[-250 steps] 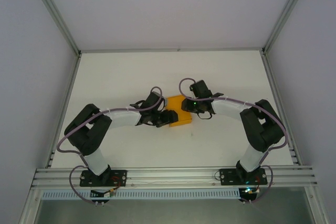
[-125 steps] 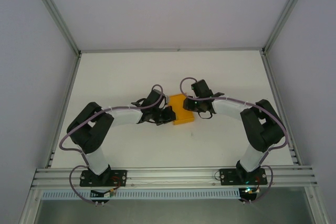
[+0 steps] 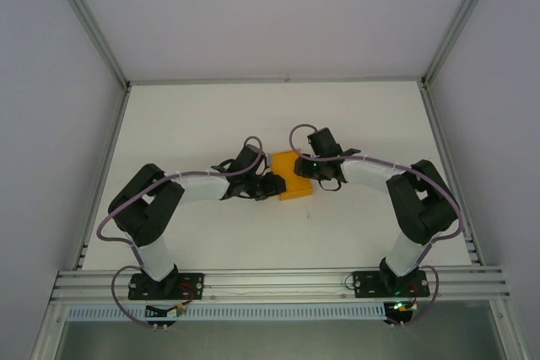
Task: Assemble paper box
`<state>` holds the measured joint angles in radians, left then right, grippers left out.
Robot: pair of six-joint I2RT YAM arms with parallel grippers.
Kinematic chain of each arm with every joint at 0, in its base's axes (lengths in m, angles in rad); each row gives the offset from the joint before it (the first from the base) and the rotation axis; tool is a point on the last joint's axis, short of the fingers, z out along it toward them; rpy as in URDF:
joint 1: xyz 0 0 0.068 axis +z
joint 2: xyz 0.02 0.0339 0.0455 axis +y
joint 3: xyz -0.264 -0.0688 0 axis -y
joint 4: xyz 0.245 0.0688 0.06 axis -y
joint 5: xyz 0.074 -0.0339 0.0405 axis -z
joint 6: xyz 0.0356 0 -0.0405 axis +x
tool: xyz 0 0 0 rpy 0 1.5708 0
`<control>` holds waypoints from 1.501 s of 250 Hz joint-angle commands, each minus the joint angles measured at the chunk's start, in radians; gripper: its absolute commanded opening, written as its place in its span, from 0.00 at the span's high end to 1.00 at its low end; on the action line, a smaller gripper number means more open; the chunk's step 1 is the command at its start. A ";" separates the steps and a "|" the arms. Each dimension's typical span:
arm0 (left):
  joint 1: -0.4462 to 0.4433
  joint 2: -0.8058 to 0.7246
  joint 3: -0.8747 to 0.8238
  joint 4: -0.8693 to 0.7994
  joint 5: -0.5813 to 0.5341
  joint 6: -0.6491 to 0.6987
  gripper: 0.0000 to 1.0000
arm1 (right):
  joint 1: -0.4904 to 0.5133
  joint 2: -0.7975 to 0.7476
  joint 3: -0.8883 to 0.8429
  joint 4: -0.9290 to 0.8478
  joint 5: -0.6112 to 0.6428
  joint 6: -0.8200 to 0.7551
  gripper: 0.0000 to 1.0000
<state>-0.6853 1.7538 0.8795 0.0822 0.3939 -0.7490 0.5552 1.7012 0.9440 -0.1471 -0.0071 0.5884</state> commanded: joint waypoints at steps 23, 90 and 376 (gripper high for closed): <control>-0.002 -0.011 -0.006 -0.080 -0.126 0.053 0.51 | 0.019 0.014 -0.007 -0.249 0.048 -0.025 0.55; -0.004 -0.109 0.045 -0.177 -0.215 0.105 0.14 | 0.013 -0.017 0.118 -0.285 0.110 -0.069 0.39; 0.523 -0.326 -0.414 0.516 -0.775 0.706 0.00 | -0.471 -0.286 -0.596 1.034 0.215 -0.460 0.00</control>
<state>-0.1772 1.3956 0.4236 0.3885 -0.4904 -0.1562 0.1242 1.3415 0.3721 0.5137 0.2676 0.1505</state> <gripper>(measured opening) 0.998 0.998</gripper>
